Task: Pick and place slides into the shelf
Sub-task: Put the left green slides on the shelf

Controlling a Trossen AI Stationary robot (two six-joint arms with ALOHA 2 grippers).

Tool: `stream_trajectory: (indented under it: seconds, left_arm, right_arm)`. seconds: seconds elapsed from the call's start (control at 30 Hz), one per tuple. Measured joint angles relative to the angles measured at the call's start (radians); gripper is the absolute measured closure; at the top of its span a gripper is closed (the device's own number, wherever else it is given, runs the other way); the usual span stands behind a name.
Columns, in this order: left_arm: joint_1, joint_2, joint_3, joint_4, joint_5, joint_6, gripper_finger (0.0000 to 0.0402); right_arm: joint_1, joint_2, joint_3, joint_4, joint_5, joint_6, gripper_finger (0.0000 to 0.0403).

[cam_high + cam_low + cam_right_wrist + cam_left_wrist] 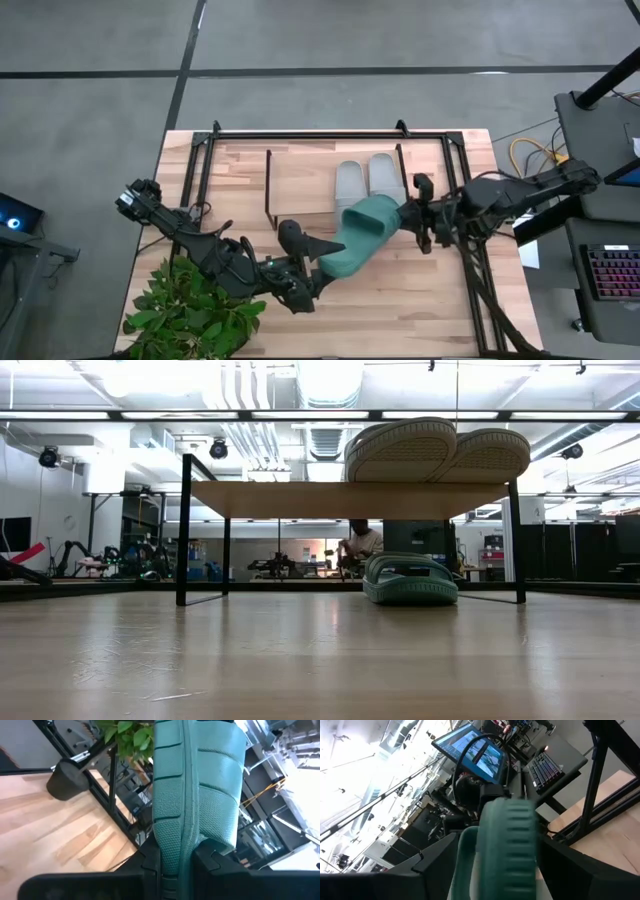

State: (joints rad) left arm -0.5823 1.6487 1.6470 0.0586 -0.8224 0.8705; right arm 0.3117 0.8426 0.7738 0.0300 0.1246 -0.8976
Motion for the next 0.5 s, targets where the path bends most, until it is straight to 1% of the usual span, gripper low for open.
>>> stream_trajectory:
  seconds: [0.13,0.23,0.37,0.5]
  left_arm:
    - [0.0,0.0,0.0,-0.011,0.002,-0.001,0.0163]
    - [0.001,0.0,0.0,-0.04,-0.01,-0.002,0.0187]
    - [0.008,0.0,0.0,-0.055,-0.025,-0.001,0.024]
    - [0.016,0.0,0.0,-0.05,-0.024,0.004,0.0316]
  right_arm:
    - [-0.011,0.022,0.005,0.01,-0.005,-0.007,0.036]
    - [-0.012,0.026,0.019,0.003,-0.001,-0.007,0.036]
    - [-0.011,0.029,0.046,0.003,-0.005,0.005,0.036]
    - [-0.011,0.042,0.058,0.001,-0.009,0.007,0.036]
